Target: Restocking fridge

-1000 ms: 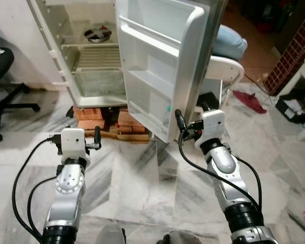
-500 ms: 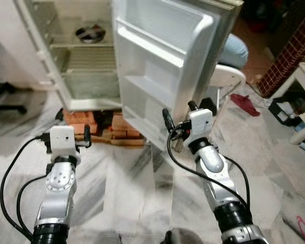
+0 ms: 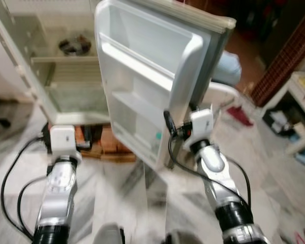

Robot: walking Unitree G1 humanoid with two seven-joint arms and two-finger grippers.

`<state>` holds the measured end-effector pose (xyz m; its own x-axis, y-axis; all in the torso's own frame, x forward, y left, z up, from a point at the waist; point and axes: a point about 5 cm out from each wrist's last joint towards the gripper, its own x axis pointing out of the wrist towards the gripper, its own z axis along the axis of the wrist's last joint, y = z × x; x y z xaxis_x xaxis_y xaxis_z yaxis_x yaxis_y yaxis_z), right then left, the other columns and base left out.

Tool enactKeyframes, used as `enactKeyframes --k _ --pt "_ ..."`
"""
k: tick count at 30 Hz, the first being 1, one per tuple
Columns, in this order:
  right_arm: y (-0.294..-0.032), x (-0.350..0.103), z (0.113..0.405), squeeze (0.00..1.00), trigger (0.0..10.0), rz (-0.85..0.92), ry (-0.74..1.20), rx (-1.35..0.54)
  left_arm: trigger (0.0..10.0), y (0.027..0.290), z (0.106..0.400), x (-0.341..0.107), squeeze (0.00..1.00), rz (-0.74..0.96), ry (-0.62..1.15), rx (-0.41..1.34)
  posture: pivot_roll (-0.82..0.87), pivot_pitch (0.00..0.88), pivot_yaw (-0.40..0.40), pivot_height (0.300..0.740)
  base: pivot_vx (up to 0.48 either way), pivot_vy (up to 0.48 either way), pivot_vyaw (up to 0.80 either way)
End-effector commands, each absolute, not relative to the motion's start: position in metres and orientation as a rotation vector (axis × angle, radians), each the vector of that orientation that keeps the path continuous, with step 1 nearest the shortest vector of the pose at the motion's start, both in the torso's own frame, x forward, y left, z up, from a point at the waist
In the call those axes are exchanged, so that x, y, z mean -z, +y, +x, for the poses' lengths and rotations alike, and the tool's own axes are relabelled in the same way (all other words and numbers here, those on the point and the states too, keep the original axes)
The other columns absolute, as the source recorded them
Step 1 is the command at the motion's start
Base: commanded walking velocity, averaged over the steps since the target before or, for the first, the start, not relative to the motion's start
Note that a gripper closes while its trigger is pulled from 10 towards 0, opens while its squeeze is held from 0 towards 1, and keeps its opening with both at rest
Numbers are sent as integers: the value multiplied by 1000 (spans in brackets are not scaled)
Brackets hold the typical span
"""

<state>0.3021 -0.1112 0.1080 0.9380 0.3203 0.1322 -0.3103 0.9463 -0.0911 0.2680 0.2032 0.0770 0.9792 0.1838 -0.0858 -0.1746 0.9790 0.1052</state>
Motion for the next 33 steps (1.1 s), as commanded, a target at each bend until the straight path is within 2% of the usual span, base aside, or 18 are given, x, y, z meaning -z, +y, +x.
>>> enactKeyframes --k 1,8,12,17,23,28,30,31,33 --pt "-123 -108 305 0 10000 -111 -148 -279 10000 201 262 -71 0 53 136 -197 19 72 -59 740 0 0 0" --pt "-129 -112 312 0 10000 -107 -145 -241 10000 199 248 -77 0 152 122 -137 46 81 -71 740 0 0 618" --pt "-126 -119 320 0 10000 -97 -154 -243 10000 181 243 -82 0 197 138 -36 100 104 -70 740 0 0 719" --pt "-125 -127 326 0 10000 -91 -180 -217 10000 173 235 -76 0 173 187 -20 92 118 -70 740 0 0 538" --pt "-126 -125 323 0 10000 -55 -168 -237 10000 175 237 -73 0 140 238 0 91 109 -67 740 0 0 0" --pt "-122 -121 319 0 10000 -17 -137 -301 10000 177 238 -74 0 167 250 22 78 111 -56 740 0 0 0" --pt "-111 -118 313 0 10000 100 -96 -402 10000 176 238 -72 0 163 260 34 75 108 -56 740 0 0 0" --pt "-101 -118 303 0 10000 223 -68 -534 10000 175 238 -72 0 162 263 38 75 108 -56 740 0 0 0" --pt "-98 -118 298 0 10000 281 -55 -597 10000 175 237 -72 0 162 264 39 75 108 -56 740 0 0 0"
